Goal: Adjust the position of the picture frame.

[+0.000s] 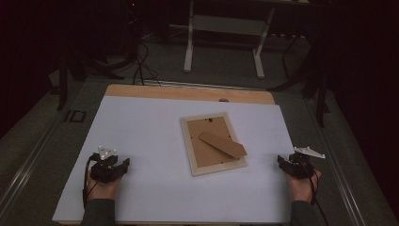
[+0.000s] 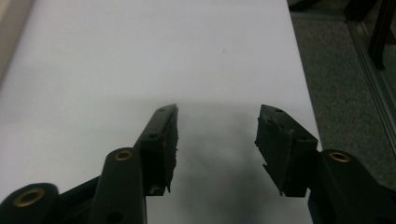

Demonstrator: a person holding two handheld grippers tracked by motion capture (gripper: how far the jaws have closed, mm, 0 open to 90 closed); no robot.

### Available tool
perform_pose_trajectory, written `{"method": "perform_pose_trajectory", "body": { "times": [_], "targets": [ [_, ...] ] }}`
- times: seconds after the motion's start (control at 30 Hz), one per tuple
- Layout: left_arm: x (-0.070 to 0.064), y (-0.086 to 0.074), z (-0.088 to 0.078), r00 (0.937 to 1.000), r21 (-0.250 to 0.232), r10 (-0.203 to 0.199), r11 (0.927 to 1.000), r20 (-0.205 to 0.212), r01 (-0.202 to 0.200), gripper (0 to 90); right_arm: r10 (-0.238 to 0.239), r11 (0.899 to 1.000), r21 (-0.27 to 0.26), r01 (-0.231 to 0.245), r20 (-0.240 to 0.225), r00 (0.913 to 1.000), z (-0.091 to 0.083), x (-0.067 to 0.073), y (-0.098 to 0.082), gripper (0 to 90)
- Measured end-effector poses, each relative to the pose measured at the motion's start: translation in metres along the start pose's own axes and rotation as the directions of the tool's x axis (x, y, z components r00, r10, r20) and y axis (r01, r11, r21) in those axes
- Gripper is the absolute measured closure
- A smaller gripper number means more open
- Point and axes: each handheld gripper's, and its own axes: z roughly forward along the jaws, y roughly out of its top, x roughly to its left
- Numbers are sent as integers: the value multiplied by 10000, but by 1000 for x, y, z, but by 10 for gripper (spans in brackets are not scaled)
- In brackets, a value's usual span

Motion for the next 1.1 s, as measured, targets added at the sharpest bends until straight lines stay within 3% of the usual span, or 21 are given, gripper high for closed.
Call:
{"method": "perform_pose_trajectory", "body": {
  "times": [0.2, 0.43, 0.67, 0.9, 1.1],
  "targets": [
    [1, 0, -6, 9997, -385, 176, 9991, 166, -170, 531, -108, 9997, -221, 101, -308, 9995, -3, 1, 1, 499],
    [1, 5, -10, 9975, -714, 376, 9969, 593, -334, 527, -347, 9993, -128, 340, -624, 9974, -4, 4, 2, 505],
    [-3, 5, -10, 9947, -554, 741, 9960, 710, -703, 543, -514, 9984, -264, 499, -598, 9969, -7, 8, 6, 525],
    [-1, 6, -13, 9952, -789, 584, 9955, 784, -522, 518, -589, 9974, -460, 557, -708, 9958, -9, 14, 11, 517],
    [2, 7, -15, 9964, -906, 395, 9954, 754, -326, 501, -880, 9949, -576, 826, -995, 9911, -10, 26, 16, 575]
  ]
}}
